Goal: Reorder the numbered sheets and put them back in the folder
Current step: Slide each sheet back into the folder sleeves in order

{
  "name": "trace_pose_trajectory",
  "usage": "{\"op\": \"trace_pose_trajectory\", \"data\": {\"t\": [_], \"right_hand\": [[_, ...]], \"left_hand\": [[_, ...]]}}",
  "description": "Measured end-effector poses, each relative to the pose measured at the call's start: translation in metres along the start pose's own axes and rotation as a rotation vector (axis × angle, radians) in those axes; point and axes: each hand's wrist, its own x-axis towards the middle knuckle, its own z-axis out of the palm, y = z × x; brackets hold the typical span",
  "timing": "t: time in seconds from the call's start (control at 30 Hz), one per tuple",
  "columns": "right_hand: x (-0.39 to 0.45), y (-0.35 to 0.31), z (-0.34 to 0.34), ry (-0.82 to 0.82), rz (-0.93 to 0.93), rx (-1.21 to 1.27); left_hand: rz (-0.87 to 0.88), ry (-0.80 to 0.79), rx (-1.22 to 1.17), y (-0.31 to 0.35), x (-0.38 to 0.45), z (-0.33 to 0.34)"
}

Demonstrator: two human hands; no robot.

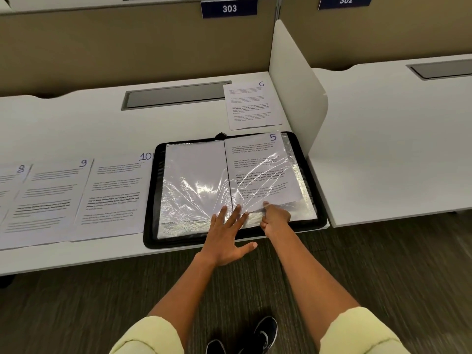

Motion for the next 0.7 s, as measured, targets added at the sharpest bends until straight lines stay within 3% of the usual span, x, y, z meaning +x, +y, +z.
{"op": "trace_pose_trajectory", "data": {"t": [0.43,0.7], "right_hand": [[-0.017,0.007,-0.043,0.292,-0.471,-0.157],[-0.008,-0.004,-0.063,0.385,-0.471,-0.108]], "left_hand": [[0.026,0.009,0.022,-0.003,0.000,0.002],[0.016,-0.006,-0.020,-0.004,0.000,-0.001]]}}
